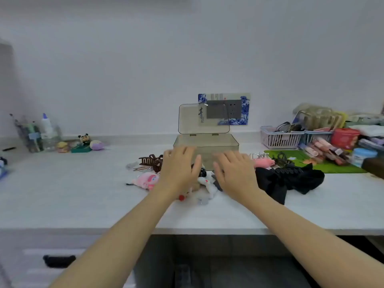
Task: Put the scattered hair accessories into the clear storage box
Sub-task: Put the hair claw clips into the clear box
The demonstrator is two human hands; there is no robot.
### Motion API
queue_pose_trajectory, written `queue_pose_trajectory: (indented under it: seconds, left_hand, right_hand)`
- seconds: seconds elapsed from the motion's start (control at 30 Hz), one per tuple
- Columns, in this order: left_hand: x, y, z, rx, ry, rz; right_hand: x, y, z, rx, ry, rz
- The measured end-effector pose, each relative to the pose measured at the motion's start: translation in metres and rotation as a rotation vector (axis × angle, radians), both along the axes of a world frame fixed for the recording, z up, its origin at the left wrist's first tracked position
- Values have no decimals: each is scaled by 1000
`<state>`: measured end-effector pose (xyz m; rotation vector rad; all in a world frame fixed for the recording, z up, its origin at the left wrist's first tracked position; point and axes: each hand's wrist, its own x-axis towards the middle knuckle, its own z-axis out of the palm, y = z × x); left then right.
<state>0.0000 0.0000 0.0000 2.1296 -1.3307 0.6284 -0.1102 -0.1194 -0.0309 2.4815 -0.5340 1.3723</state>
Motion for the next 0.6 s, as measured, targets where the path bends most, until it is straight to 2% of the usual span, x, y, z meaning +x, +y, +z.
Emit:
queue_pose_trajectory:
  seconds: [0.23,0.4,0.47,0.6]
  left_hand:
    - [10,6,-49,192,7,19]
    - [23,9,-42,327,167,-69]
    - [34,10,-33,377,244,-110]
    - [45,10,-22,469,282,-154]
  right_hand:
    - [-6,1,-32,170,112,-77]
    - [-4,-8,-34,418,281,-83]
    - [-2,-13,-31,522,276,-45]
    - [2,-19,-27,548,269,-41]
